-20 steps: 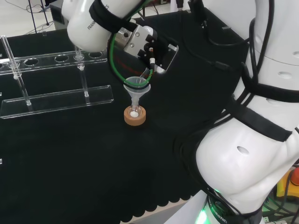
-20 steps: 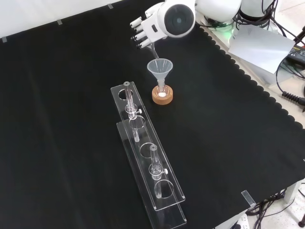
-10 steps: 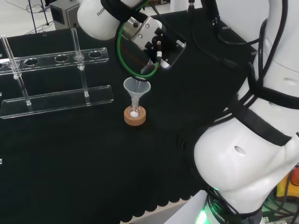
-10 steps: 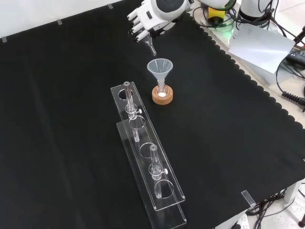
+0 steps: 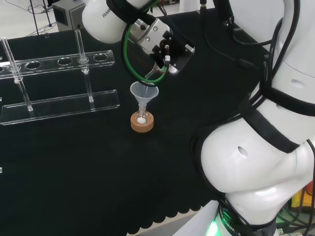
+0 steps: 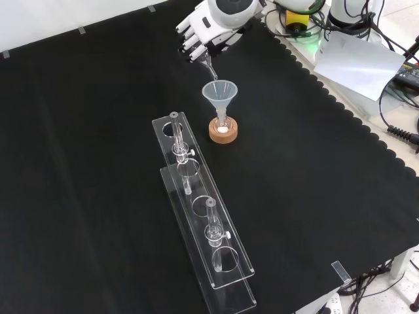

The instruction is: Pour all the NaCl from the weighing funnel into the round-bottom flask.

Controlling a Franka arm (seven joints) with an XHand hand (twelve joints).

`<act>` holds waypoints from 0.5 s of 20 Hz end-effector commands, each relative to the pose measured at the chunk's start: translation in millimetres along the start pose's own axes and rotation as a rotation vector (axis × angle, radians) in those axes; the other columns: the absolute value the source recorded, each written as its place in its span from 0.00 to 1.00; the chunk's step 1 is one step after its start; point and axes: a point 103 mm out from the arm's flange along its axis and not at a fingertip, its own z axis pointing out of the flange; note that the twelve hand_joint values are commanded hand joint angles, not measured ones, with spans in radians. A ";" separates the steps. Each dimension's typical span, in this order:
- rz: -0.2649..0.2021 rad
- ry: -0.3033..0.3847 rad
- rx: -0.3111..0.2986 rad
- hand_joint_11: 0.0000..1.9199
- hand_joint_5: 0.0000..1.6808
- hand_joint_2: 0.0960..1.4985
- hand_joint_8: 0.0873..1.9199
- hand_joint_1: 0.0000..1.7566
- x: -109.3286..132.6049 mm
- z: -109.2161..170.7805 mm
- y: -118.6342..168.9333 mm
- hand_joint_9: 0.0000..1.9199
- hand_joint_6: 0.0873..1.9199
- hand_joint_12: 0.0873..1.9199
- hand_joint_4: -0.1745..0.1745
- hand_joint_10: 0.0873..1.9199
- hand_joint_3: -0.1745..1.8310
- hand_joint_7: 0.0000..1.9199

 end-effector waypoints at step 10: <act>0.014 0.190 0.039 0.31 0.63 0.75 0.28 0.60 -33.4 45.0 17.4 0.47 0.46 0.61 1.00 0.19 0.00 0.29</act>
